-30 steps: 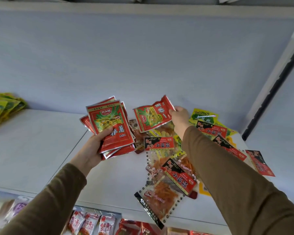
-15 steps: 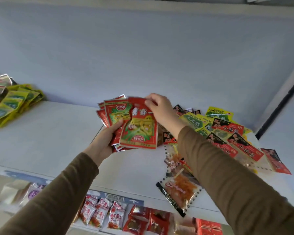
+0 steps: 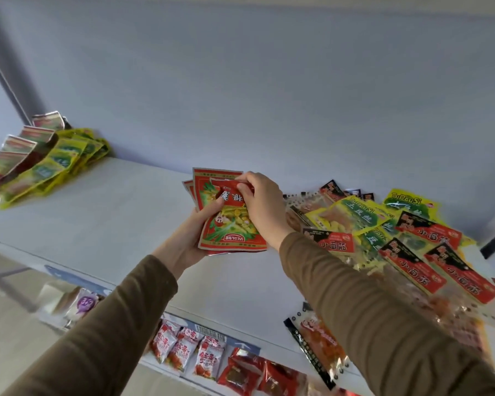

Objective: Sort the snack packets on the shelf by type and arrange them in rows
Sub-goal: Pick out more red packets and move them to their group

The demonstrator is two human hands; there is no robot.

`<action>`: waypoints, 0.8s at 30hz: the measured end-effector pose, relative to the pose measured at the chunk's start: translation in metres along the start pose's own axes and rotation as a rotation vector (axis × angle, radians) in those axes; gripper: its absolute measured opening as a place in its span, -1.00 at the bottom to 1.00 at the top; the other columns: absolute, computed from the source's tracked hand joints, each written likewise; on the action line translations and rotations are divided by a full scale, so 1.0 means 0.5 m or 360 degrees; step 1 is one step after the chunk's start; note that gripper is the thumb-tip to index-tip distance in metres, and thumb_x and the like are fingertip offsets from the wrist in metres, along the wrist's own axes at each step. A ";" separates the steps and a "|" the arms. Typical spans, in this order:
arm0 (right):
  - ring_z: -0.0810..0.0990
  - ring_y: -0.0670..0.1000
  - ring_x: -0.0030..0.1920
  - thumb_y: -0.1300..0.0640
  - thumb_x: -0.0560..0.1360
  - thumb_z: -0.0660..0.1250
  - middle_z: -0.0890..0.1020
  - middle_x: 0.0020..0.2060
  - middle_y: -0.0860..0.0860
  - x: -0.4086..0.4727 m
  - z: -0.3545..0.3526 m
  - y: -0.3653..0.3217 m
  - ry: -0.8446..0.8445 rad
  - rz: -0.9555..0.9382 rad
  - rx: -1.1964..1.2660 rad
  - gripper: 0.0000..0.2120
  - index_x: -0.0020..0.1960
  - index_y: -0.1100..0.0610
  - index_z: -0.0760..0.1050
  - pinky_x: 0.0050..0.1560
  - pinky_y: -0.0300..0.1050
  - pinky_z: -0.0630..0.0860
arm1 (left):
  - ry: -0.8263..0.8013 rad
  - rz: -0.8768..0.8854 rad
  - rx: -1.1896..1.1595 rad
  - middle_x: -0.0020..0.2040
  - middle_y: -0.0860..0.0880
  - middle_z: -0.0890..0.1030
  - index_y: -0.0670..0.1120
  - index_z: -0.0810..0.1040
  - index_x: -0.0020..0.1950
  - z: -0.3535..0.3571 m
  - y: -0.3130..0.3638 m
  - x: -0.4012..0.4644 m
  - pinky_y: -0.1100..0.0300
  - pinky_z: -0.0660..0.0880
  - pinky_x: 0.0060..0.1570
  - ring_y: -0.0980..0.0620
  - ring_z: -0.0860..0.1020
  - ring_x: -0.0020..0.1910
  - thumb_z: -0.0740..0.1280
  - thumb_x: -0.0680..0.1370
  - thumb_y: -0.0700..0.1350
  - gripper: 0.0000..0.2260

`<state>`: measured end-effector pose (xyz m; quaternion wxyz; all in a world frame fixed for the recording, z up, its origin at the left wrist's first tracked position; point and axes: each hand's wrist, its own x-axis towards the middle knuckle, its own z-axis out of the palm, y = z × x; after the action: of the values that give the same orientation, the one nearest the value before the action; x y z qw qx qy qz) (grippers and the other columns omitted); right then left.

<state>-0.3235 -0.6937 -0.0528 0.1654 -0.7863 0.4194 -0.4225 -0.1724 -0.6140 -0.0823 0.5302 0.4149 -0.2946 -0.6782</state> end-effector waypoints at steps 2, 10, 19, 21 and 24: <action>0.60 -0.11 0.05 0.08 0.65 0.31 0.65 0.08 -0.07 0.002 0.021 -0.011 -0.0012 0.0052 0.0128 -0.84 0.18 0.06 0.59 0.01 -0.30 0.51 | 0.0061 -0.0010 -0.0018 0.27 -0.21 0.66 -0.08 0.44 0.49 -0.017 0.005 -0.006 -0.04 0.66 -0.07 -0.23 0.70 0.11 0.55 0.45 0.05 -0.34; 0.67 0.11 0.15 -0.25 0.38 0.56 0.57 0.29 0.10 0.034 0.141 -0.089 -0.0268 0.1169 0.1206 -0.14 0.48 0.05 0.22 0.24 0.16 0.59 | 0.0218 0.0045 -0.0068 0.18 -0.17 0.71 -0.09 0.47 0.45 -0.139 0.063 -0.042 0.03 0.67 -0.19 -0.16 0.74 -0.03 0.51 0.45 0.03 -0.40; 0.73 0.17 0.11 -0.40 0.38 0.47 0.73 0.12 0.08 0.070 0.359 -0.215 -0.0889 0.1248 0.1460 -0.28 0.34 0.06 0.53 0.24 0.15 0.58 | 0.0185 0.0052 0.0153 0.21 -0.22 0.69 -0.13 0.36 0.50 -0.389 0.220 -0.093 0.03 0.67 -0.18 -0.18 0.73 -0.02 0.54 0.45 -0.02 -0.31; 0.73 0.17 0.11 -0.34 0.42 0.47 0.73 0.13 0.09 0.074 0.401 -0.240 -0.0840 0.1238 0.1540 -0.34 0.34 0.06 0.52 0.16 0.11 0.61 | 0.0166 -0.0002 0.0211 0.18 -0.21 0.70 -0.13 0.40 0.48 -0.431 0.255 -0.095 0.04 0.67 -0.19 -0.16 0.74 -0.05 0.53 0.46 -0.01 -0.36; 0.72 0.16 0.13 -0.25 0.46 0.49 0.72 0.15 0.07 0.091 0.456 -0.266 -0.0674 0.1177 0.1610 -0.41 0.36 0.03 0.50 0.21 0.15 0.60 | 0.0128 -0.0069 0.0292 0.12 -0.19 0.73 -0.13 0.46 0.41 -0.481 0.302 -0.086 0.06 0.67 -0.21 -0.14 0.75 -0.09 0.47 0.48 0.00 -0.46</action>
<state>-0.0581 -0.6729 -0.0811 0.7273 -0.4820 0.3701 -0.3190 0.1138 -0.6028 -0.0607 0.4866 0.4948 -0.3250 -0.6425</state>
